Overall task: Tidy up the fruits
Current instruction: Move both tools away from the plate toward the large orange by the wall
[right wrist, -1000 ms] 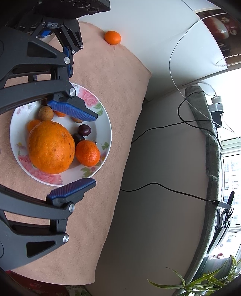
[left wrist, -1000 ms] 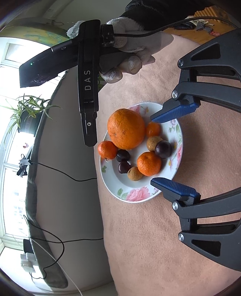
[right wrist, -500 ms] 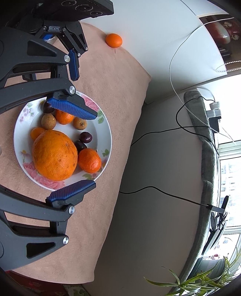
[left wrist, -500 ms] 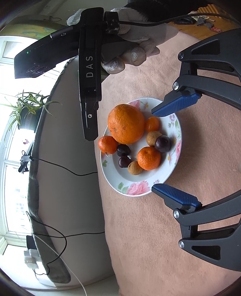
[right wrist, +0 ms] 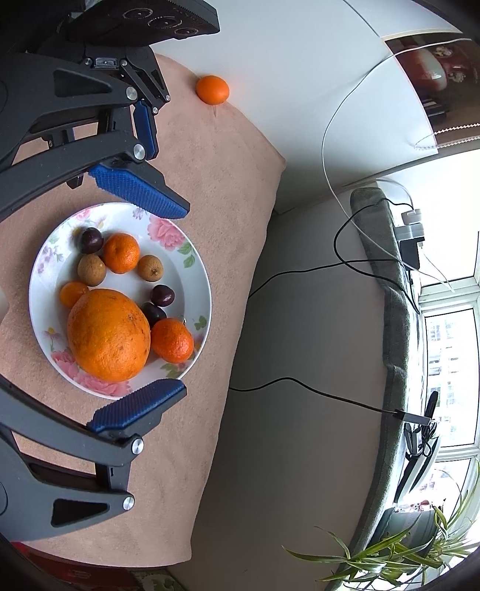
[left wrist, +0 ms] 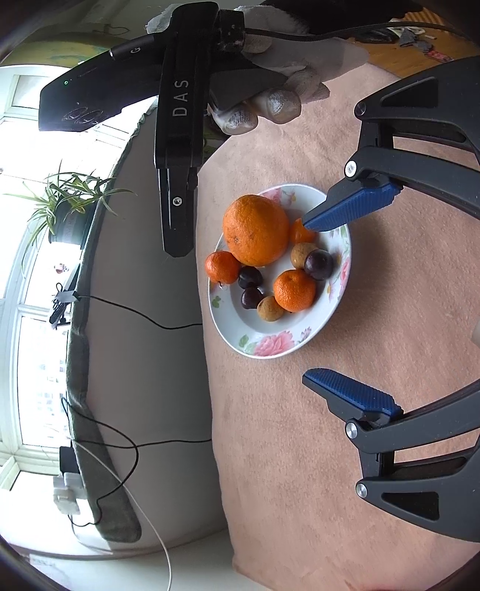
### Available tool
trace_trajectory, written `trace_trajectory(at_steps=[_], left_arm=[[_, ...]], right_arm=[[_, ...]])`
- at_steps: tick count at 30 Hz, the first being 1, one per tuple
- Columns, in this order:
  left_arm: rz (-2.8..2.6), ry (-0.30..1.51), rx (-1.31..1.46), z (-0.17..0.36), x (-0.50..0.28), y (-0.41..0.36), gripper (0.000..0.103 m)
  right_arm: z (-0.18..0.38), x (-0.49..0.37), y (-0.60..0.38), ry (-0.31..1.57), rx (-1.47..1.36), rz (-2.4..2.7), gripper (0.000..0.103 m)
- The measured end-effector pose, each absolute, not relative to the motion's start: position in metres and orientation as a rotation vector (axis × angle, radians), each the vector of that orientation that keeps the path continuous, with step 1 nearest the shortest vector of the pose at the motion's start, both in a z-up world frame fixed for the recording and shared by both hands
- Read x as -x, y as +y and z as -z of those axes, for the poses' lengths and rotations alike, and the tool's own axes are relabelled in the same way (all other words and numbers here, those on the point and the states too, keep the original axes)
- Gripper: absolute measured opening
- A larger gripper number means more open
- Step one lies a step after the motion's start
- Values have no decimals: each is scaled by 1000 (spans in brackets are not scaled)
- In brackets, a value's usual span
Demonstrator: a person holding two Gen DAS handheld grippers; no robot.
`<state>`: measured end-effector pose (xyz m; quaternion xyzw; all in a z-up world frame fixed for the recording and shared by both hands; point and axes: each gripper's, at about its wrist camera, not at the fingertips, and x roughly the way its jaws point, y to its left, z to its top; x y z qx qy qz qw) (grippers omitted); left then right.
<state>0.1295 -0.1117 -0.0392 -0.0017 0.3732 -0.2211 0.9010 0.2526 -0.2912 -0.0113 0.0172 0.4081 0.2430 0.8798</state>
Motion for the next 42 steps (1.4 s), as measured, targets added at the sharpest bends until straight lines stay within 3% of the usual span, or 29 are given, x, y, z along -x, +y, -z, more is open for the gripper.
trace_trajectory(at_steps=[24,42], left_arm=[[378,682,55,14,-95,-64,77],[166,642,184,18,-49,46,77]], right_arm=[[-12,-205,-251,771,-58,-547,91],[-27,-186,-150,714,-48,-743,91]])
